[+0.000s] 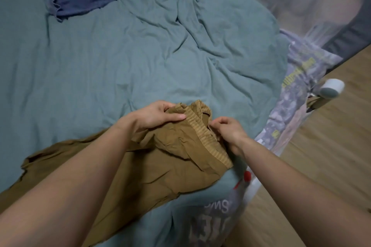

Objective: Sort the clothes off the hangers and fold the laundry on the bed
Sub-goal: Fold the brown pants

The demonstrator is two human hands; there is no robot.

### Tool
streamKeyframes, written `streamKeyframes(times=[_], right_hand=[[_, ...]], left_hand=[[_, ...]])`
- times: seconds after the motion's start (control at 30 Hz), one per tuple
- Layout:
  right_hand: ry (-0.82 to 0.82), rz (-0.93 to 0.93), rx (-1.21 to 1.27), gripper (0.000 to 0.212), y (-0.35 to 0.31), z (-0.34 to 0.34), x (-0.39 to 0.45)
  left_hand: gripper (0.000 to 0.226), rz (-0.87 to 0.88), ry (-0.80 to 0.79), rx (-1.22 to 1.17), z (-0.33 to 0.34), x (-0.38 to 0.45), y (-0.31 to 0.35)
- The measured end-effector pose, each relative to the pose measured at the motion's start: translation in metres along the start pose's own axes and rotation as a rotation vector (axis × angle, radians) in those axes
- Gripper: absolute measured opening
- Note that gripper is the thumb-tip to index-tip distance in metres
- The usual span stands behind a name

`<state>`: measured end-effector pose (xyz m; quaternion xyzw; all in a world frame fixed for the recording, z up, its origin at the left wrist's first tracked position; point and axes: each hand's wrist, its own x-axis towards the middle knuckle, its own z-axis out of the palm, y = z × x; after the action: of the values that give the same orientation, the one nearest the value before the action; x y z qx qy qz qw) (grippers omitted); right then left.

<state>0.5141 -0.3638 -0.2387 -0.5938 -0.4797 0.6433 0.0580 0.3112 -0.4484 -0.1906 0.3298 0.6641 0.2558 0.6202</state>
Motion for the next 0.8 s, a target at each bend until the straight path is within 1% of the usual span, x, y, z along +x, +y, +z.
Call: streamKeyframes(times=[0.07, 0.13, 0.2, 0.27, 0.3, 0.33, 0.4, 0.43, 0.47, 0.53, 0.6, 0.67, 0.7, 0.8], right_hand=[[-0.076, -0.004, -0.053, 0.021, -0.008, 0.000, 0.004], [-0.077, -0.036, -0.055, 0.019, -0.012, 0.001, 0.010], [-0.058, -0.051, 0.019, 0.012, -0.013, 0.003, 0.014], [-0.045, -0.035, 0.086, 0.028, -0.011, 0.000, 0.018], [-0.053, -0.023, 0.098, 0.031, -0.011, -0.002, 0.018], [-0.076, -0.014, 0.098, 0.028, -0.012, -0.004, 0.019], [-0.151, 0.002, 0.060, 0.010, -0.015, -0.009, 0.020], [-0.171, 0.002, 0.038, 0.008, -0.016, -0.011, 0.020], [-0.174, -0.004, 0.019, 0.011, -0.016, -0.011, 0.021], [-0.151, -0.019, -0.009, 0.013, -0.018, -0.011, 0.021], [-0.127, -0.033, -0.025, 0.014, -0.019, -0.009, 0.021], [-0.109, -0.045, -0.055, 0.017, -0.020, -0.007, 0.021], [-0.100, -0.053, -0.070, 0.019, -0.020, -0.006, 0.022], [-0.069, -0.069, -0.091, 0.024, -0.019, -0.005, 0.023]], left_hand=[[0.019, 0.001, -0.029, 0.093, -0.004, 0.006, -0.002], [0.013, 0.064, 0.028, 0.208, -0.005, 0.015, -0.003], [0.014, 0.103, 0.069, 0.255, -0.006, 0.025, -0.003], [0.023, 0.130, 0.049, 0.261, -0.008, 0.033, -0.002], [0.026, 0.144, 0.029, 0.278, -0.009, 0.036, 0.000], [0.027, 0.164, 0.020, 0.298, -0.010, 0.040, 0.001], [0.037, 0.220, 0.017, 0.338, -0.011, 0.046, 0.007], [0.043, 0.250, 0.011, 0.377, -0.009, 0.048, 0.011], [0.048, 0.298, 0.001, 0.462, -0.007, 0.051, 0.015], [0.057, 0.430, -0.040, 0.751, -0.003, 0.057, 0.021], [0.054, 0.538, -0.069, 1.043, 0.001, 0.060, 0.024], [0.046, 0.591, -0.077, 1.213, 0.003, 0.059, 0.028], [0.044, 0.612, -0.076, 1.245, 0.002, 0.059, 0.028], [0.038, 0.669, -0.048, 1.160, -0.002, 0.057, 0.027]])
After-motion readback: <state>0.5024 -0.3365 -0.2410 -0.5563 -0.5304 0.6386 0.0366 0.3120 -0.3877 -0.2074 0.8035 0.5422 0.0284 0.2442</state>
